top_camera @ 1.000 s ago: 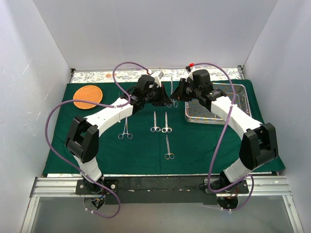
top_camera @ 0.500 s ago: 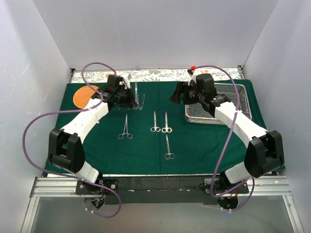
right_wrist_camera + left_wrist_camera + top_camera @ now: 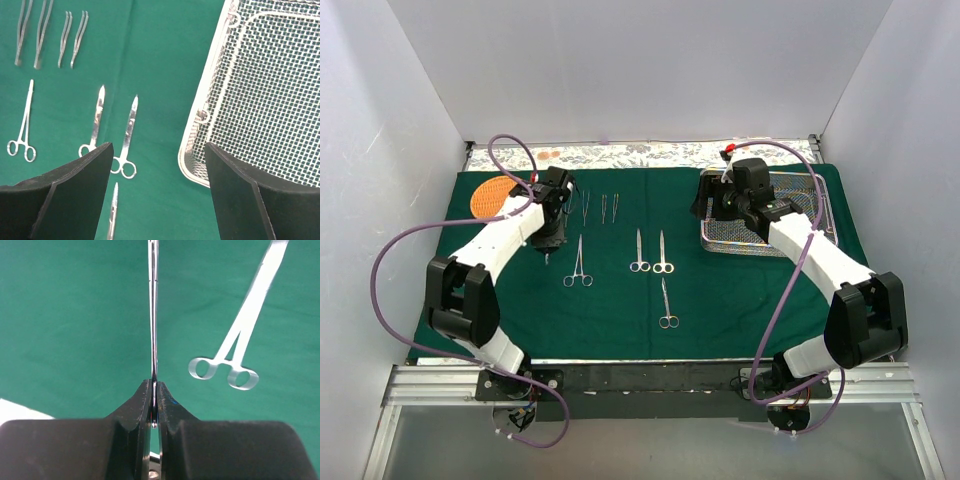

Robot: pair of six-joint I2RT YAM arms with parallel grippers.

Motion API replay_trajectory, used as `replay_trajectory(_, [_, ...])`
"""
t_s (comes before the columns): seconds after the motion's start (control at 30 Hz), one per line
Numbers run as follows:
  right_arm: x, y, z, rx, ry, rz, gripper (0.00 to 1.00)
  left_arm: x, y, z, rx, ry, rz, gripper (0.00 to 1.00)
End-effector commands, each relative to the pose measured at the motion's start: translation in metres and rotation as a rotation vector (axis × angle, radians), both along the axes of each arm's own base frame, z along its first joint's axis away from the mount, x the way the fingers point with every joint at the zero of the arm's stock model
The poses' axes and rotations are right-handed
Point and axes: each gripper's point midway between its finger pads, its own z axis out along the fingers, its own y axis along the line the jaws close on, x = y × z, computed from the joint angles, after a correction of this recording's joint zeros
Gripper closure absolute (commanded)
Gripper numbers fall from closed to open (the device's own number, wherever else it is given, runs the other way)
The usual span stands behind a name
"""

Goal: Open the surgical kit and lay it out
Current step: Place the medical item in the surgical kit.

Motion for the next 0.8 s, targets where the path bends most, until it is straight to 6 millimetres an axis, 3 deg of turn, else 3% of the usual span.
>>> replay_trajectory(0.0, [0.000, -0.010, 0.012, -0.025, -0.058, -0.021, 0.19, -0.008, 0.036, 0.001, 0.206, 0.030, 0.070, 1.00])
replay_trajectory(0.17, [-0.003, -0.013, 0.006, -0.033, -0.050, -0.025, 0.19, 0.001, 0.049, -0.011, 0.309, 0.031, 0.052, 1.00])
replay_trajectory(0.3, [-0.003, -0.013, 0.002, -0.035, -0.041, -0.025, 0.19, 0.007, 0.046, -0.021, 0.352, 0.033, 0.016, 1.00])
replay_trajectory(0.6, [-0.002, -0.013, -0.004, -0.030, -0.024, -0.026, 0.20, -0.008, 0.029, -0.052, 0.397, 0.133, -0.042, 1.00])
replay_trajectory(0.77, [-0.002, -0.014, -0.007, -0.029, -0.013, -0.025, 0.20, -0.022, 0.029, -0.067, 0.409, 0.222, -0.029, 1.00])
